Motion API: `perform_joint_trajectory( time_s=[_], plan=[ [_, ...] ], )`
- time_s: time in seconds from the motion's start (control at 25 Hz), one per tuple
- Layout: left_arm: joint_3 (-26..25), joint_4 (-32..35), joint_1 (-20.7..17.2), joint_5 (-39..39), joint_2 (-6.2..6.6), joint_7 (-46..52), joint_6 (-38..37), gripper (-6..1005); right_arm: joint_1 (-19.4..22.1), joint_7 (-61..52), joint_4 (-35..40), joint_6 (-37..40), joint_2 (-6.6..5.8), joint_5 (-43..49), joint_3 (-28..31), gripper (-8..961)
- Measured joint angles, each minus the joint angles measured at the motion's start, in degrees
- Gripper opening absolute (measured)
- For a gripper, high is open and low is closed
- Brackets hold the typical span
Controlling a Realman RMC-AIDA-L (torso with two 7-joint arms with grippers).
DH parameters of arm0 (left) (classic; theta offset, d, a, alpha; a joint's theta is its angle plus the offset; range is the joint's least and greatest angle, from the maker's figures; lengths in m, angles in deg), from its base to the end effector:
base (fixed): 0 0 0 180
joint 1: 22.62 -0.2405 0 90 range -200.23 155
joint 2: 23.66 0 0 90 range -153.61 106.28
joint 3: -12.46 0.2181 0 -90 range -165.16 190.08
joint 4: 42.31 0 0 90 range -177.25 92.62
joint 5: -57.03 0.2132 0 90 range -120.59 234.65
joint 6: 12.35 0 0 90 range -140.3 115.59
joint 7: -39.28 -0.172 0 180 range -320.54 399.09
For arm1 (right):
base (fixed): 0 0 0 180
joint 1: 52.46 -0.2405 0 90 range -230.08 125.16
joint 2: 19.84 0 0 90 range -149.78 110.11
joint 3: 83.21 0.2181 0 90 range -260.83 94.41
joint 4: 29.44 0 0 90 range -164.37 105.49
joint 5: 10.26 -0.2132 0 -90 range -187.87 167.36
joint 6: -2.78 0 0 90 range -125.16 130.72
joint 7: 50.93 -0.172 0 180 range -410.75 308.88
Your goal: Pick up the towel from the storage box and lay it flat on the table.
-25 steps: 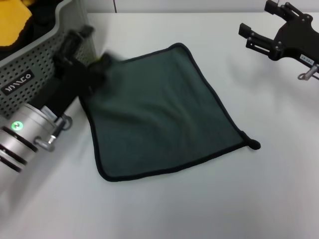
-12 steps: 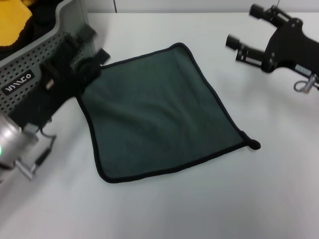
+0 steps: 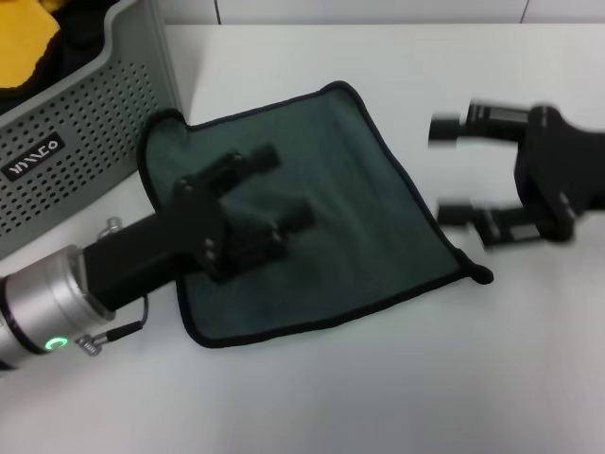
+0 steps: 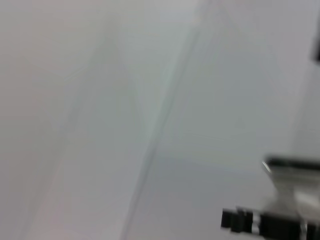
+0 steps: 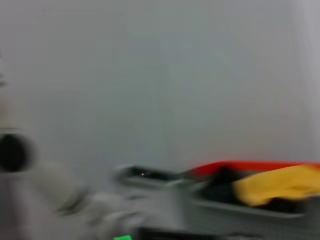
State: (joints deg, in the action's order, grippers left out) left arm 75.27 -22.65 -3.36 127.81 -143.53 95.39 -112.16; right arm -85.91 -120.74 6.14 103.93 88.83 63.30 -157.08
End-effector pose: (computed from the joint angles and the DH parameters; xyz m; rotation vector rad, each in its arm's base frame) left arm -0.2049 0.2569 -0.0231 -2.4306 -0.5058 -1.4009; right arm 0.1344 0.3080 0.0232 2.9039 -0.0078 -1.1604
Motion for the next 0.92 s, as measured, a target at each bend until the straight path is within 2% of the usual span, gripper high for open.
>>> perform_joint_trajectory(
  time_s=[0.12,0.24,0.4,0.68,0.92],
  plan=[
    [0.05,4.45,0.58,5.03,-0.05,-3.3,-0.54,889,-0.52,-0.9,0.43,4.21,0.01,1.38,0.12,830],
    [0.24,7.72,0.5,6.37,-0.12,-3.91,-1.19,889,0.4,-1.4,1.56,5.22,0.39,1.63,0.14,830],
    [1.4,9.43,1.18,6.87,0.03,-2.77,-2.6,888,2.77,-1.46,3.53,5.93,0.59,1.77,0.57,830],
    [1.61,11.86,1.34,7.0,0.08,0.56,-2.95,887,2.88,-1.6,3.53,5.94,0.29,1.79,1.37,830],
    [2.07,11.9,1.6,7.01,0.08,0.93,-3.33,813,2.74,-1.47,3.26,5.55,0.35,1.82,1.54,830]
  ],
)
